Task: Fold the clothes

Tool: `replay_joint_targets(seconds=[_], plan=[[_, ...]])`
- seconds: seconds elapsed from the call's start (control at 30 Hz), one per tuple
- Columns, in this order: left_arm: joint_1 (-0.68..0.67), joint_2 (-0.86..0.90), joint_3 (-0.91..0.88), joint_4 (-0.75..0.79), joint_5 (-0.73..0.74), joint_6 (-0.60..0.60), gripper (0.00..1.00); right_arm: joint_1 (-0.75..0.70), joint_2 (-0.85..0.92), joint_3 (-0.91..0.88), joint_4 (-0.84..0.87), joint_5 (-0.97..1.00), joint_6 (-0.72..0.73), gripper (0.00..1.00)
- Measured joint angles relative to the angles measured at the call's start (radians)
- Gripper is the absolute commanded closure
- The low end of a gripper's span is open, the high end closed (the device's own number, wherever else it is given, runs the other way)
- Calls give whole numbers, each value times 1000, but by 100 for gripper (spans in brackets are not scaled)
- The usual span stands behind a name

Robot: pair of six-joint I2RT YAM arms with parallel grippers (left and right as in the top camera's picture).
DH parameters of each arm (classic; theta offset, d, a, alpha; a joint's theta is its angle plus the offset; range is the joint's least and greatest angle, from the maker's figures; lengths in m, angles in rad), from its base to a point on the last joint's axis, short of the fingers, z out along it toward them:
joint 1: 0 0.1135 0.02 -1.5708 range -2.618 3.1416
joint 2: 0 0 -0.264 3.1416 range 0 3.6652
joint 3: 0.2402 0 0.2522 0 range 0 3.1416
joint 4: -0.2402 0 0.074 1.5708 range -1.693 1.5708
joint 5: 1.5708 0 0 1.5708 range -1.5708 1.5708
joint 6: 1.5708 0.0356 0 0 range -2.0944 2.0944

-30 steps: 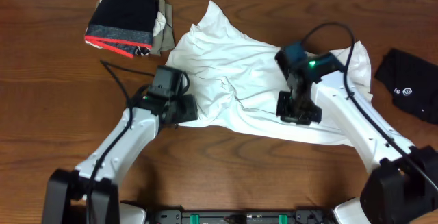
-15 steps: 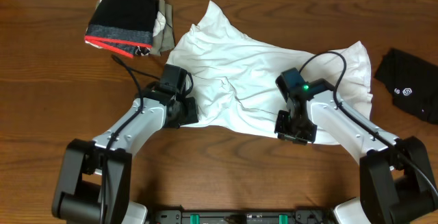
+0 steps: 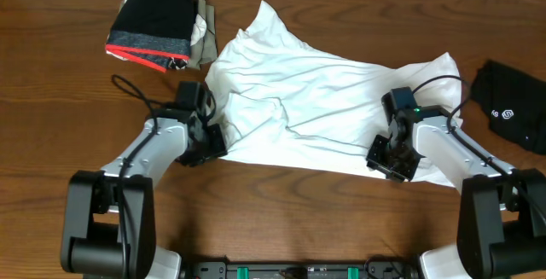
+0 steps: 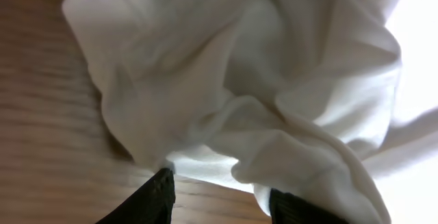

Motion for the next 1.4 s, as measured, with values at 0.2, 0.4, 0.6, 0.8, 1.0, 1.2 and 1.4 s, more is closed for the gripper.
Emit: replay_joint_targets(seconds=[0.2,0.4,0.6,0.8,1.0,1.2,1.4], plan=[[30,0,0,-13,-10,0,54,-39,0,0,15,11,-16,52],[56,0,0,-35,-31,-21,54,-72,0,0,16,40,-17,52],[77,0,0,-47,-31,-36,54,-111,0,-3,38,50,-31,51],[89,0,0,-74,-32,-56,55,-148,20,-5,62,61,-35,48],[99,0,0,-100,-58,-98,55,-161,22,-5,69,50,-35,42],[132,0,0,-122,-61,-113,55,-222,22,-2,79,32,-41,35],[181,0,0,-144,-88,-127,55,-287,27,6,80,67,-86,27]])
